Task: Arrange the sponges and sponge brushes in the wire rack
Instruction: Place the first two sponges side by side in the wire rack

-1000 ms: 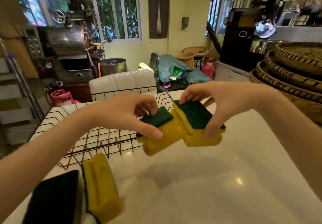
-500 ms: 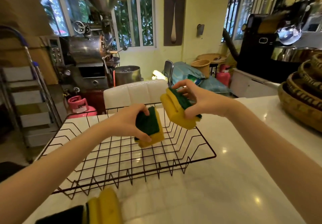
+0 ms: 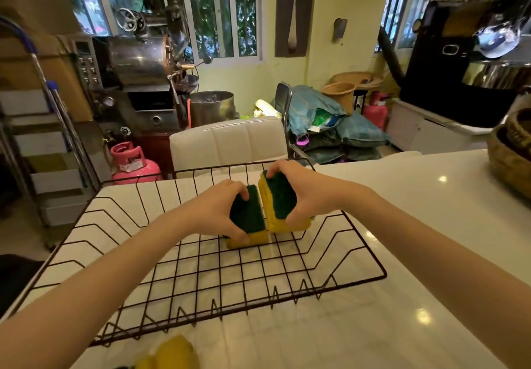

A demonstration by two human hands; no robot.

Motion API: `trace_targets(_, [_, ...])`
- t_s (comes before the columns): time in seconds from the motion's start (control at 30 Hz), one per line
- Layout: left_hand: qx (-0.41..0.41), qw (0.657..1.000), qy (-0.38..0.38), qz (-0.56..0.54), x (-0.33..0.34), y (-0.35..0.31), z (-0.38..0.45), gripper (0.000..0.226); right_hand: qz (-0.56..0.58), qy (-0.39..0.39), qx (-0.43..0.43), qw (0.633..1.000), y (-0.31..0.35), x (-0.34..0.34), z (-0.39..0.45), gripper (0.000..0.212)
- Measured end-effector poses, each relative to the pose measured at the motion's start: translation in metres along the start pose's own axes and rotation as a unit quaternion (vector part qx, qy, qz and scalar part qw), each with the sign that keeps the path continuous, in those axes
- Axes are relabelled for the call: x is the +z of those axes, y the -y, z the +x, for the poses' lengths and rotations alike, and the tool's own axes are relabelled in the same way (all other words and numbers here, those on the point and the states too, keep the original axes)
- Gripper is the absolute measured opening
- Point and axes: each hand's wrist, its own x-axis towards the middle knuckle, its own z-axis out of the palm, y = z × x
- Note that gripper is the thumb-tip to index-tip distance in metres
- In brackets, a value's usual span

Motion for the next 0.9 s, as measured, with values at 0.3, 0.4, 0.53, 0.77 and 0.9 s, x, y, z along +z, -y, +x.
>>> trace_targets(0.3, [-0.025, 0.999, 0.016, 0.032, -0.003, 0.003, -0.002, 0.067, -0.112, 0.043, 0.046, 0.992, 0.007, 0.009, 0.019, 0.085])
trace_targets(0.4, [-0.026, 0.999, 0.02, 0.03, -0.003, 0.005, -0.003, 0.066, -0.124, 0.056, 0.049, 0.989, 0.008, 0.013, 0.024, 0.084])
trace_targets(0.53, [-0.016, 1.0, 0.013, 0.017, -0.001, 0.005, -0.003, 0.067, -0.138, 0.07, 0.053, 0.987, 0.006, 0.014, 0.028, 0.083])
trace_targets(0.77, [-0.015, 1.0, 0.027, 0.0, -0.001, 0.004, -0.003, 0.066, -0.156, 0.09, 0.062, 0.982, 0.006, 0.014, 0.029, 0.084])
trace_targets(0.9, [-0.024, 0.999, 0.045, 0.0, -0.002, 0.002, -0.004, 0.066, -0.154, 0.096, 0.064, 0.981, 0.006, 0.014, 0.029, 0.083])
